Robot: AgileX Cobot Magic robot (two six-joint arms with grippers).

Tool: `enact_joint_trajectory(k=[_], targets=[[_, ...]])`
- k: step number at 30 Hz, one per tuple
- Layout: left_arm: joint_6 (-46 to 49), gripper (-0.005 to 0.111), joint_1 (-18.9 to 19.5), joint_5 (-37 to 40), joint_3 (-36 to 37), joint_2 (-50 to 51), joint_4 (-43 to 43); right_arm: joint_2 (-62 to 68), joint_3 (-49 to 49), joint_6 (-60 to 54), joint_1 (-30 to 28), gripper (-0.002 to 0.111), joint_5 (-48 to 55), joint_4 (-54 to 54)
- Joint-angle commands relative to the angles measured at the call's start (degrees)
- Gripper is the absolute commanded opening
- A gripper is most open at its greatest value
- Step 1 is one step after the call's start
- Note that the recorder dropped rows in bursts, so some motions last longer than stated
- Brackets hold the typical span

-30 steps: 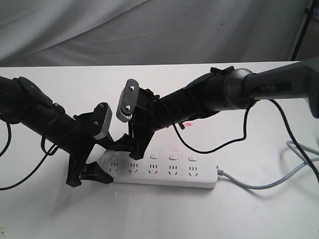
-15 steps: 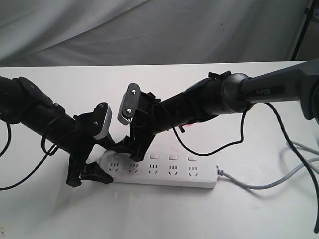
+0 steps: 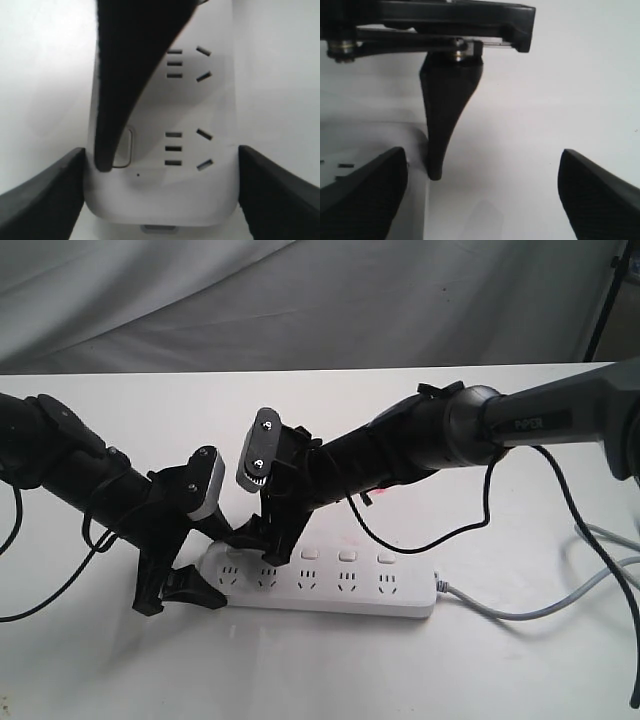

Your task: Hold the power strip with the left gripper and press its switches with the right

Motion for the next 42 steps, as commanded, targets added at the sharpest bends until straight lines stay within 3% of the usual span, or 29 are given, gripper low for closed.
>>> enact_joint_trajectory(k=[1,34,42], targets=[[-0.1,0.006,-0.3,0.4,-0.2,0.2,0.2,0.1,0.0,0.6,0.1,0.076,0.1,-3.0],[-0.2,0.006,-0.3,0.4,-0.2,0.2,0.2,2.6,0.7,1.6,2.0,0.076,-8.3,-11.2],[-0.1,0.006,-0.3,0.4,-0.2,0.2,0.2,2.6,0.7,5.5,2.8,0.076,-7.6,-18.9]])
